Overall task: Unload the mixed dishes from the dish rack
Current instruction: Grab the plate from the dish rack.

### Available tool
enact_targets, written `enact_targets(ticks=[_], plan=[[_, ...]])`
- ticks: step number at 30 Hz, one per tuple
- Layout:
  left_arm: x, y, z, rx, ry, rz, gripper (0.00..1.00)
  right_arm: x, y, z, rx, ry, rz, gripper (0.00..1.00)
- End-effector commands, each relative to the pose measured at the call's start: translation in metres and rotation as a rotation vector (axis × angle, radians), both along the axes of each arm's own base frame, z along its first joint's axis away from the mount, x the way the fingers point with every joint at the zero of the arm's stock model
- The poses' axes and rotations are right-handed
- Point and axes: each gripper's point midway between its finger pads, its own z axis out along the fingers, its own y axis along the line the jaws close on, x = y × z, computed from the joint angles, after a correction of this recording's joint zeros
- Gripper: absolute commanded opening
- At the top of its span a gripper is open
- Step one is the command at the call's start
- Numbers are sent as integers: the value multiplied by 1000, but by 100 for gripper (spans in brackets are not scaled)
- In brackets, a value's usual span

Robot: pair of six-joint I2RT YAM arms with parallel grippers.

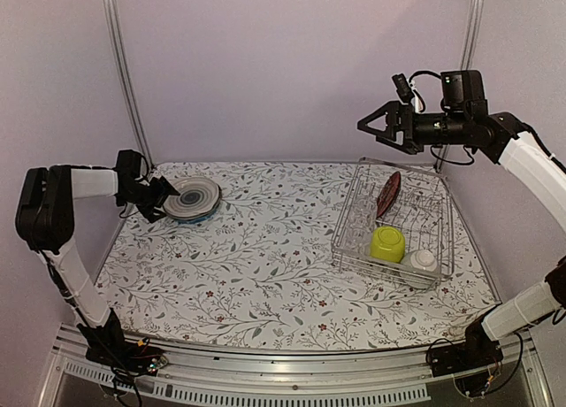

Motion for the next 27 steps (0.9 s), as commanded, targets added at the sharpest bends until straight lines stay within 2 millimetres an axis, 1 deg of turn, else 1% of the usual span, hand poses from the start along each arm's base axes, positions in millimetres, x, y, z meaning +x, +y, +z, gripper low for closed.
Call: enact_targets(ticks=[1, 2, 5, 7, 10, 12, 14, 16, 18, 20, 23, 24, 26, 27], plan=[[-7, 7, 27, 91, -38, -3, 83, 11, -18, -21, -114, 47, -107, 99], [-10, 9, 33, 110, -49, 0, 89, 16, -24, -26, -147, 52, -148, 99], [-17, 11, 62, 188, -117, 6, 98, 21, -43, -42, -232, 86, -225, 99], [-24, 18, 83, 249, -167, 30, 99, 28, -60, -54, -294, 109, -303, 99], [-35, 19, 115, 343, -243, 42, 99, 36, -88, -71, -359, 157, -418, 99], [-41, 22, 131, 395, -271, 51, 100, 42, -110, -80, -397, 192, -510, 99], [-47, 19, 145, 429, -296, 42, 100, 48, -137, -92, -426, 257, -621, 99], [-49, 16, 149, 443, -309, 35, 100, 53, -153, -102, -405, 324, -675, 99], [-50, 13, 147, 442, -307, 33, 100, 60, -162, -113, -359, 399, -691, 99], [-50, 9, 144, 433, -301, 30, 99, 66, -160, -124, -324, 461, -677, 99], [-50, 5, 141, 427, -299, 24, 100, 75, -157, -136, -322, 501, -671, 97], [-50, 4, 141, 424, -302, 24, 100, 79, -156, -143, -327, 520, -669, 96], [-50, 0, 143, 421, -316, 19, 100, 85, -153, -151, -330, 542, -661, 94], [-50, -2, 145, 428, -328, 15, 100, 89, -152, -159, -335, 561, -657, 93]])
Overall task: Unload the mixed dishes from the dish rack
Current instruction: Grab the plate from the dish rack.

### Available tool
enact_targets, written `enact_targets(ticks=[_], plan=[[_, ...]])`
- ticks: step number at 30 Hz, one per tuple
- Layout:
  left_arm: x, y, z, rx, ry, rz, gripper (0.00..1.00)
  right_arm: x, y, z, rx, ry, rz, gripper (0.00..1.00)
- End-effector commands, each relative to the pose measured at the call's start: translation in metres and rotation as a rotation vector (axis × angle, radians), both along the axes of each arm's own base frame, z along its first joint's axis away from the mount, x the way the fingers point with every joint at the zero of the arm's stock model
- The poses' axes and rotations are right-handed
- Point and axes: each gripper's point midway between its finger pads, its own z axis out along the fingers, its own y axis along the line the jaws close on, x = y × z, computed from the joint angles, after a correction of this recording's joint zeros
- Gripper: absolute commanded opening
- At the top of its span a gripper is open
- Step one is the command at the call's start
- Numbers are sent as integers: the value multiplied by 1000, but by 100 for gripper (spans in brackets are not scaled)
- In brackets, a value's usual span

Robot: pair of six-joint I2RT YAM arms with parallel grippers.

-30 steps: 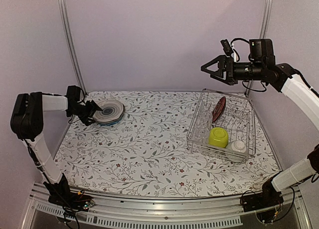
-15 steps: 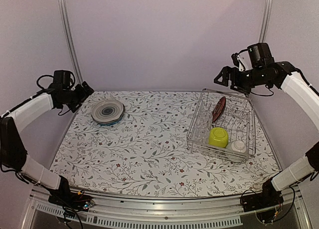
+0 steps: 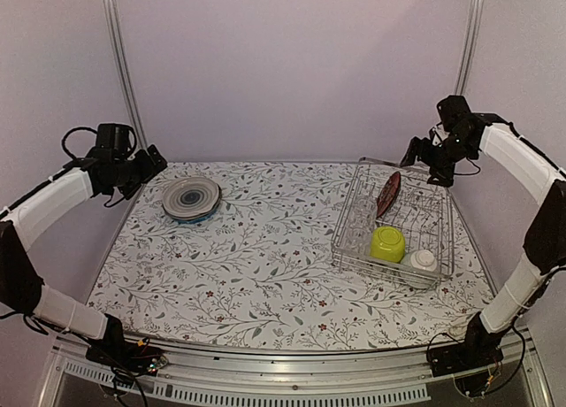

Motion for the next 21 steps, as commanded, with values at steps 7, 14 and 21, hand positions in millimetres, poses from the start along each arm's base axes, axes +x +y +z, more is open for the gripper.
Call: enact_targets(ticks=[7, 14, 21], plan=[[-3, -14, 5, 71, -17, -24, 99, 28, 23, -46, 104, 133, 2, 87], [-3, -16, 2, 75, -10, -24, 100, 41, 31, -75, 136, 209, -16, 81], [-1, -17, -1, 63, -6, -23, 100, 48, 36, -94, 165, 247, -23, 74]])
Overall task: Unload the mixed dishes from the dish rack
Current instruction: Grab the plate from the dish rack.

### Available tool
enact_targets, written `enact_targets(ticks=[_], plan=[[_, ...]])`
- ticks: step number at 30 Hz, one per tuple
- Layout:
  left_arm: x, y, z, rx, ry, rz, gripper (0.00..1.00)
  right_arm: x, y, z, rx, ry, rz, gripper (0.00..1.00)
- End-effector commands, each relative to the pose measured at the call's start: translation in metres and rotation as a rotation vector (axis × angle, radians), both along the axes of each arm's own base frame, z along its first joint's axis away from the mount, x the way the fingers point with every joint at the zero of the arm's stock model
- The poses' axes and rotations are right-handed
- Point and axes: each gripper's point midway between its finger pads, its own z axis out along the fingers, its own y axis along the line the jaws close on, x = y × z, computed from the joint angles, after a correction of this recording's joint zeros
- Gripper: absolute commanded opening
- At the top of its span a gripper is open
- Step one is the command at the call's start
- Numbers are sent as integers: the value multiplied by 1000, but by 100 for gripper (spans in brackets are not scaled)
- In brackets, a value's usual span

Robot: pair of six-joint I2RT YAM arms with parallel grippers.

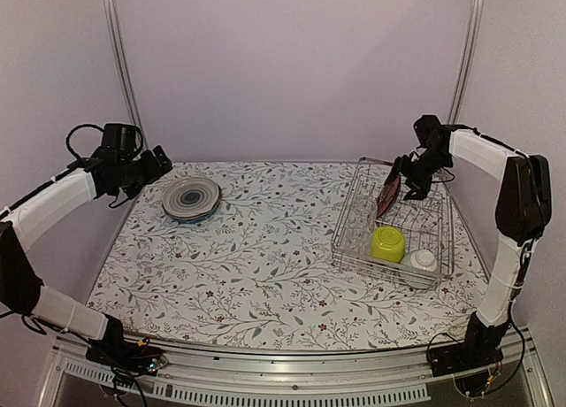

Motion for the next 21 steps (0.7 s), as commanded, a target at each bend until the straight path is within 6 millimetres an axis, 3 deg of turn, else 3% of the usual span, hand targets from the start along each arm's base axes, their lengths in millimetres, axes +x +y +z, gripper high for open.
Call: enact_targets(ticks=[1, 7, 17, 21], plan=[[1, -3, -1, 8, -1, -5, 100, 11, 8, -4, 47, 5, -9, 72], [2, -2, 1, 9, -9, 0, 100, 15, 11, -13, 58, 26, -21, 60], [1, -3, -5, 11, 8, -3, 100, 15, 9, -10, 47, 25, -21, 45], [1, -3, -4, 9, 7, -5, 100, 15, 7, -6, 21, 15, -1, 35]])
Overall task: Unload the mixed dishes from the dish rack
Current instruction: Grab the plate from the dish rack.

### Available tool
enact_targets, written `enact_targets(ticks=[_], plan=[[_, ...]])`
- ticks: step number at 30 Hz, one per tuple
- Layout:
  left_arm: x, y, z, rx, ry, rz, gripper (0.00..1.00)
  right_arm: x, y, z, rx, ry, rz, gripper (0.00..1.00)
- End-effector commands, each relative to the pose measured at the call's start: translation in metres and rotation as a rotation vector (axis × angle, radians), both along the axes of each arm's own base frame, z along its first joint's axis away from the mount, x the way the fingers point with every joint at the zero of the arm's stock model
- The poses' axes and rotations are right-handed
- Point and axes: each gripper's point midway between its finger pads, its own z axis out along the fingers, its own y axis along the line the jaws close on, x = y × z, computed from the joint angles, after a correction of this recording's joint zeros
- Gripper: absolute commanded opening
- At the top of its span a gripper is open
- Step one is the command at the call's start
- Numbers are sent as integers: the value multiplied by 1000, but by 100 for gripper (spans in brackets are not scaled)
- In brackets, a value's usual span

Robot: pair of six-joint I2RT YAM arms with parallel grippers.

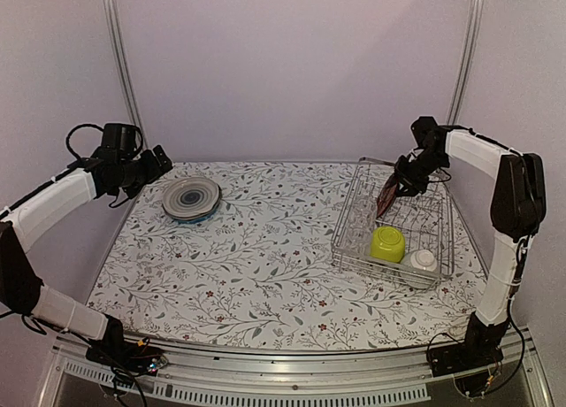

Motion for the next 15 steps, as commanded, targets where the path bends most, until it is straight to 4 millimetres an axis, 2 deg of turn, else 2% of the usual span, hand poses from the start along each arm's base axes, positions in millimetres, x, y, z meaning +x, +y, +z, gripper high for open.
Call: enact_targets(ticks=[1, 8, 15], plan=[[1, -3, -5, 10, 13, -4, 100, 5, -2, 5, -38, -18, 23, 34], [1, -4, -5, 6, 12, -5, 100, 2, -11, 6, -147, -11, 86, 32], [2, -3, -4, 9, 10, -3, 100, 2, -8, -3, -170, 14, 114, 28]])
